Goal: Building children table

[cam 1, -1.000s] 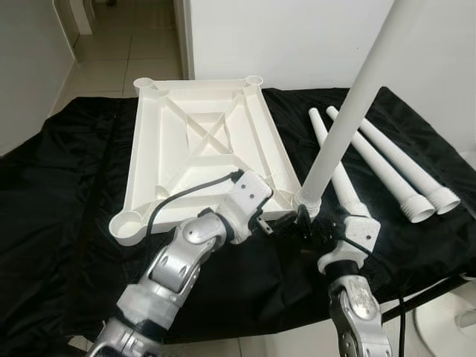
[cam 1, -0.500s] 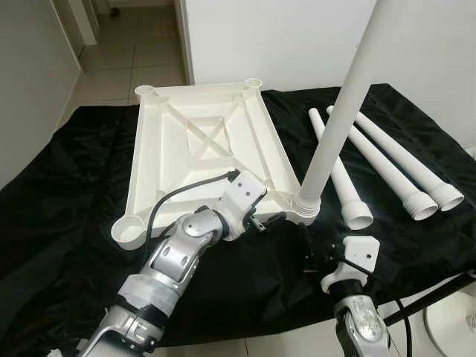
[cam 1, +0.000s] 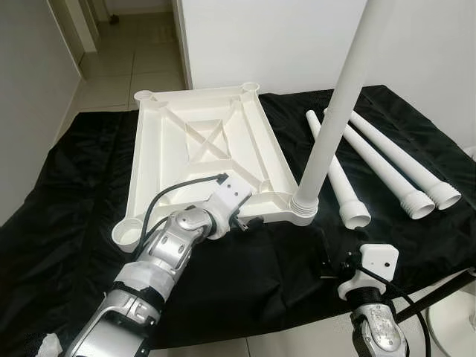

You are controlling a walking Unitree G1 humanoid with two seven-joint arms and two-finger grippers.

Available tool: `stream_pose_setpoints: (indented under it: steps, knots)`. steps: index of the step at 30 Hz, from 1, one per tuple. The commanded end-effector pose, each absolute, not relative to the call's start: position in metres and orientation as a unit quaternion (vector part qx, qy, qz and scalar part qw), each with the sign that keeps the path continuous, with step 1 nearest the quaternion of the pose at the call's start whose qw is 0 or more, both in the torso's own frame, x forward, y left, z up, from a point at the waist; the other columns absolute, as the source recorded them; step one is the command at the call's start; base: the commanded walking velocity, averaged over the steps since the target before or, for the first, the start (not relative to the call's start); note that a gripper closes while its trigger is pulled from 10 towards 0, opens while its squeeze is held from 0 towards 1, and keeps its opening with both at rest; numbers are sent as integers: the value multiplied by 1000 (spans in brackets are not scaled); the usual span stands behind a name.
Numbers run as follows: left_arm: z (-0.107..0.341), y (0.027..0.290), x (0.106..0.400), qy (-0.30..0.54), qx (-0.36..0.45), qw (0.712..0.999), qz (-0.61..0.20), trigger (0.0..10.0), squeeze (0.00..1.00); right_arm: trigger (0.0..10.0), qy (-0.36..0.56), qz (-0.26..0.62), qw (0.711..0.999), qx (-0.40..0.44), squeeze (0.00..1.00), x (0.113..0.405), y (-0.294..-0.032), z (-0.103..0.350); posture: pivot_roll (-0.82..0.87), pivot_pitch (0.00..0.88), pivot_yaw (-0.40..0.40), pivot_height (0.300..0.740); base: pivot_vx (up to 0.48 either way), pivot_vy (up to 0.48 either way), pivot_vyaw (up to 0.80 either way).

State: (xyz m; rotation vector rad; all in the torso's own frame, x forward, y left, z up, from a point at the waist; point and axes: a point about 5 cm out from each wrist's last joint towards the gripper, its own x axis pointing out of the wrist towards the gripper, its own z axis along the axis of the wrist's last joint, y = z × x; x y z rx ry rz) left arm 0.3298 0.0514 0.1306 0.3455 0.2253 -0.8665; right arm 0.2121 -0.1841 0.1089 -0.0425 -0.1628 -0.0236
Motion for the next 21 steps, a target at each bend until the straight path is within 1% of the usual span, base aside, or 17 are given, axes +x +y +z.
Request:
stream_pose_setpoints:
  steps: [1,9,15,19,20,21]
  knots:
    - [120,65,334,132,182,905,-362,10000,0,10000,-84,-12,996,-22,0,214,-185,109,-166,16,57,740,0,0,0]
    - [123,67,334,128,170,904,-370,10000,0,10000,-93,-13,995,-27,0,221,-189,113,-163,24,60,740,0,0,0]
    - [119,70,332,140,187,895,-380,10000,0,10000,-99,-18,994,-36,0,224,-192,115,-165,44,80,740,0,0,0]
    - [118,70,332,142,189,894,-381,10000,0,10000,-100,-19,994,-38,0,225,-192,116,-165,45,81,740,0,0,0]
    - [117,71,330,146,185,892,-386,9765,0,10000,-102,-21,994,-39,0,225,-192,116,-162,55,79,740,0,0,0]
    - [117,72,330,148,185,891,-387,8941,0,10000,-103,-22,994,-39,0,225,-192,116,-162,55,79,740,0,0,0]
